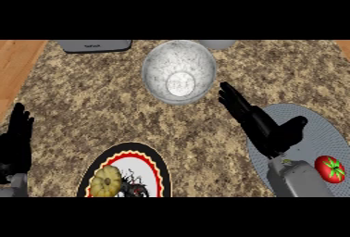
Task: Pick the bell pepper from the placemat and place it in the bowl
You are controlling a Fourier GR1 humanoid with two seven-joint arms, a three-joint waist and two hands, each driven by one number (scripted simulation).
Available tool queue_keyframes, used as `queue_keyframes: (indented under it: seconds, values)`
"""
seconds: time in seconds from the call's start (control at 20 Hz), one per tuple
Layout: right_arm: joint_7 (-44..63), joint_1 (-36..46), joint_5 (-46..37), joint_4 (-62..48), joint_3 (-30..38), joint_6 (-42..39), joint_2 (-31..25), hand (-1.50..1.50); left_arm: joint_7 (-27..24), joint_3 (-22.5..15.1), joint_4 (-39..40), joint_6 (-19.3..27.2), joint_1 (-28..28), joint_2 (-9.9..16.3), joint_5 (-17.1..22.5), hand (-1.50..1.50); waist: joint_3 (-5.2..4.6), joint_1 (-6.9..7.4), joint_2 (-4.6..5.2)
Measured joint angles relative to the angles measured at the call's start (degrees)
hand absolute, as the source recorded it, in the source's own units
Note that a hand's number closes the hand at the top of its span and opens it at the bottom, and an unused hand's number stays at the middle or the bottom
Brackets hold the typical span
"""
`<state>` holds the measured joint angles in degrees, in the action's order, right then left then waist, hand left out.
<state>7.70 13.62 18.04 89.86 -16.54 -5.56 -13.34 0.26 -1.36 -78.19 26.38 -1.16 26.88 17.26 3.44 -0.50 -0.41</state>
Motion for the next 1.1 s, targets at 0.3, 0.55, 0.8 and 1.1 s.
queue_keyframes:
  seconds: [0.3, 0.55, 0.8, 1.1]
  values:
    - [-7.8, -8.1, -4.6, 3.4, -2.0, -7.3, -8.1, 1.50, -0.9, -5.6, -4.6, -3.5, -3.5, -1.8, -1.7, 0.00, -2.59, -2.26, -0.10]
    - [-18.6, -12.7, -12.5, 5.5, 5.7, 2.1, -10.9, -1.50, -1.2, -9.4, -6.9, -6.1, -3.8, -4.2, -1.2, 0.00, -3.08, -5.52, -0.86]
    - [-37.9, -24.9, -9.4, 8.1, 10.9, 3.4, -7.6, -1.50, -1.2, -11.8, -7.4, -7.5, -5.8, -6.2, -1.6, 0.00, -3.15, -4.73, -0.31]
    - [-47.9, -37.9, -8.0, 15.5, 19.8, 3.7, -9.9, -1.50, 0.7, -14.0, -8.8, -8.1, -7.3, -7.7, -3.2, 0.00, -3.38, -2.08, 0.03]
